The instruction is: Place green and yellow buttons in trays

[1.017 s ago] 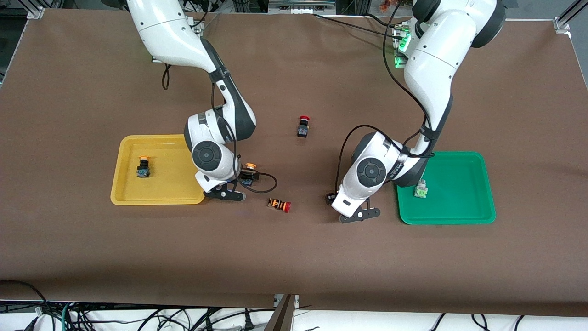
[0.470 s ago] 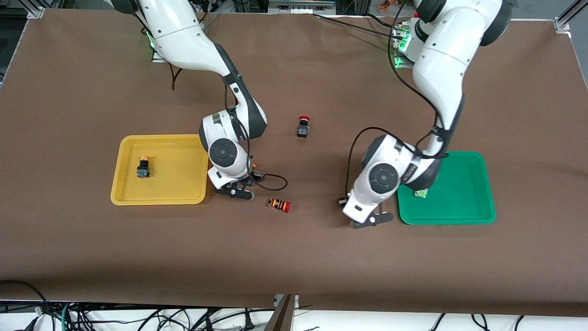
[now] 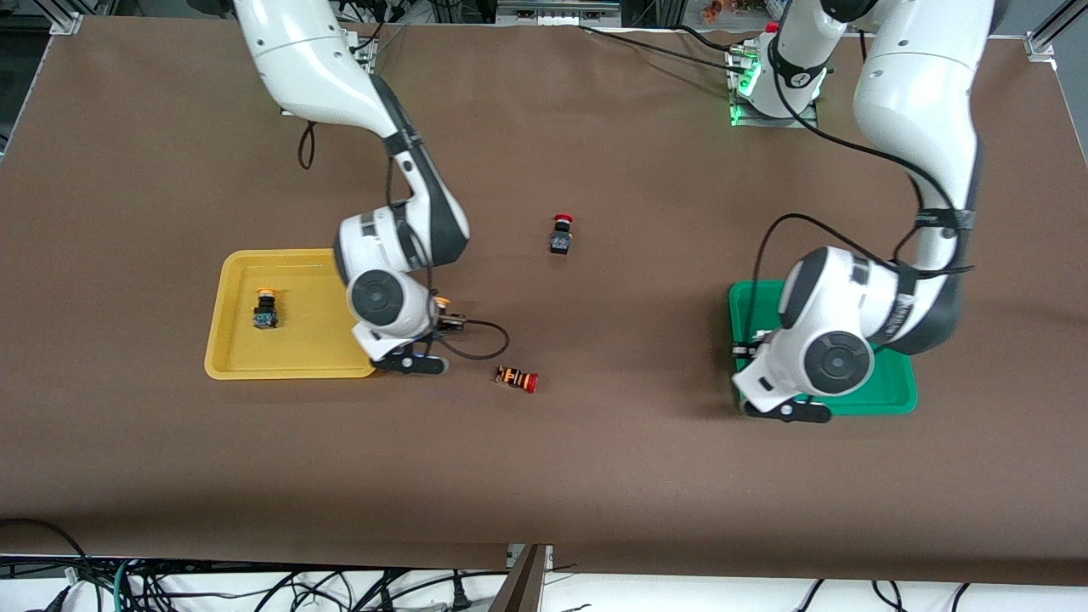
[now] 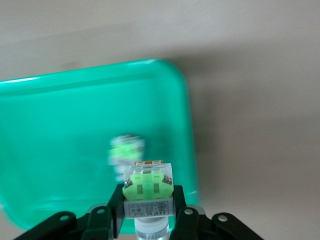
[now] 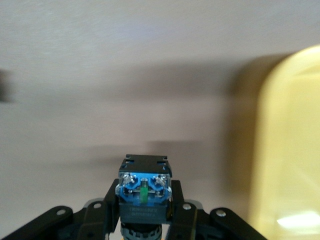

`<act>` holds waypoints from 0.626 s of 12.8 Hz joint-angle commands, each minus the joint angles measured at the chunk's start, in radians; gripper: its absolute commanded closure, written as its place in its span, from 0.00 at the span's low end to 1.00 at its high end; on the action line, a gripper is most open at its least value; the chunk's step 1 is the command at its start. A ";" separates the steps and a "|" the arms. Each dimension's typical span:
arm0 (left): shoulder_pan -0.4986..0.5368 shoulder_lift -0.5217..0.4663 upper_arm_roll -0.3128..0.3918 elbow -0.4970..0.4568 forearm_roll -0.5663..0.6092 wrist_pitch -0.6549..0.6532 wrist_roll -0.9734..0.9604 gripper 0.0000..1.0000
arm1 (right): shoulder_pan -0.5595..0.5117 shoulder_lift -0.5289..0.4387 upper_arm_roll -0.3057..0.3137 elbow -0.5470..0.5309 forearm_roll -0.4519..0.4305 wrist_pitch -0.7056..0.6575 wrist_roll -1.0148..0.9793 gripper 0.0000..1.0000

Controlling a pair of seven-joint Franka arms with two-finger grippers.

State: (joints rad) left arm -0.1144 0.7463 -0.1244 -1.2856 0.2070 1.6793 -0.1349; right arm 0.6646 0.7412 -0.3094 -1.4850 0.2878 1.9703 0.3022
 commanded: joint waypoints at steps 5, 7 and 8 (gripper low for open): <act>0.231 -0.102 -0.027 -0.381 0.091 0.382 0.265 0.83 | -0.025 -0.046 -0.183 -0.170 0.010 -0.068 -0.402 1.00; 0.239 -0.102 -0.041 -0.382 0.089 0.384 0.244 0.00 | -0.025 -0.068 -0.183 -0.263 0.010 0.039 -0.403 1.00; 0.242 -0.110 -0.043 -0.377 0.089 0.376 0.245 0.00 | -0.026 -0.066 -0.183 -0.264 0.010 0.045 -0.403 0.76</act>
State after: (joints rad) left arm 0.1243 0.7083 -0.1546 -1.6114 0.2928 2.0545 0.1146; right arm 0.6208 0.7211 -0.4852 -1.6735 0.2879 1.9670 -0.0838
